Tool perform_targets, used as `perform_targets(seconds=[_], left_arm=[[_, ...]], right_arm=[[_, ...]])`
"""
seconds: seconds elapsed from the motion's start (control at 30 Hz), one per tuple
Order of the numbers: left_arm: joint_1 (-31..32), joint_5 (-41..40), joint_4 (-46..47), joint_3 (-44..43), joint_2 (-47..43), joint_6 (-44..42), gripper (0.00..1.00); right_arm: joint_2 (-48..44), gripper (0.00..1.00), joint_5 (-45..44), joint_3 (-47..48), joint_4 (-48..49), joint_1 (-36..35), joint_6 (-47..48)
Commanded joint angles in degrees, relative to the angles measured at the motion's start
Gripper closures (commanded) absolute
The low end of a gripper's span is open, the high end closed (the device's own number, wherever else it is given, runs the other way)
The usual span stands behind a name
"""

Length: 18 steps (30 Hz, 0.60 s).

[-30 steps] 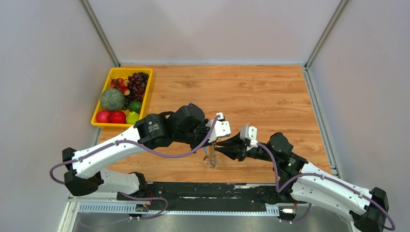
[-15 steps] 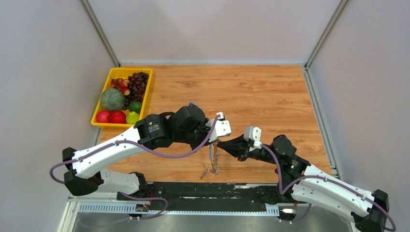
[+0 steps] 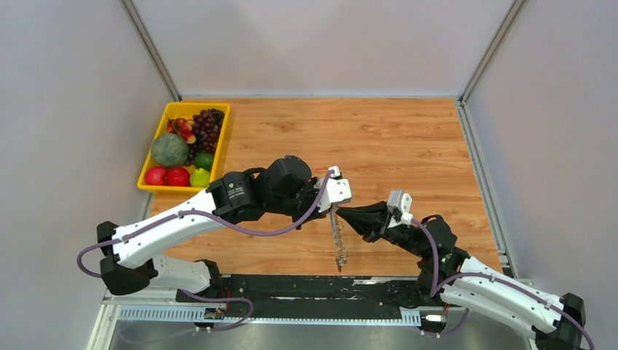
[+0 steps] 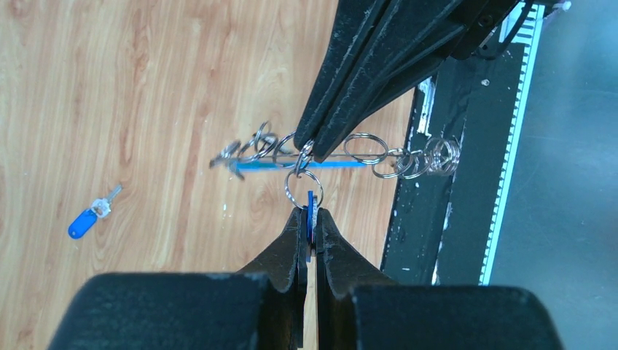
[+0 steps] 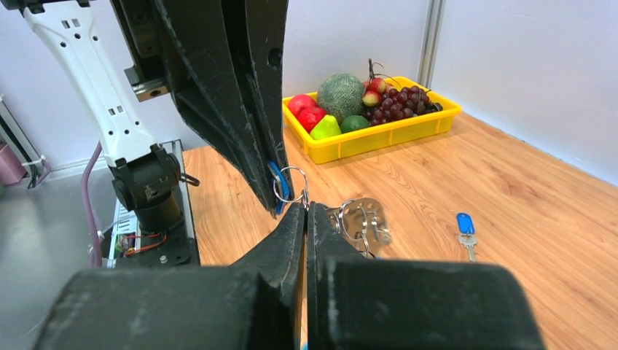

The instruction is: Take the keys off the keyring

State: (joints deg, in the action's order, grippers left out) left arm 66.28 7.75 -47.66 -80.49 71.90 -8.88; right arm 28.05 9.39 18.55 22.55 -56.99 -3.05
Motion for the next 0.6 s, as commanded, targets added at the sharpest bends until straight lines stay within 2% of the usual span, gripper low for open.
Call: perform_targets(seconds=[0.0, 0.23, 0.4, 0.47, 0.57], left_arm=[[-0.28, 2.72, 2.33, 1.50, 1.58, 1.49, 1.00], [-0.44, 1.52, 5.91, 5.08, 2.55, 2.65, 1.00], [-3.12, 3.29, 7.24, 6.69, 4.50, 4.85, 1.00], [-4.26, 3.00, 8.12, 7.30, 4.90, 6.30, 1.00], [-7.57, 1.06, 9.55, 8.38, 5.84, 9.54, 1.00]], right_arm=[[0.22, 1.00, -1.91, -1.85, 11.87, -0.27, -4.26], [-1.01, 1.00, -2.24, -4.03, 17.60, -0.24, -5.77], [-4.13, 1.00, -5.35, -5.22, 18.49, -0.27, -6.14], [-5.26, 1.00, -9.89, -5.36, 17.01, -0.27, -6.38], [-6.45, 1.00, -22.09, -3.90, 9.22, -0.24, -6.33]])
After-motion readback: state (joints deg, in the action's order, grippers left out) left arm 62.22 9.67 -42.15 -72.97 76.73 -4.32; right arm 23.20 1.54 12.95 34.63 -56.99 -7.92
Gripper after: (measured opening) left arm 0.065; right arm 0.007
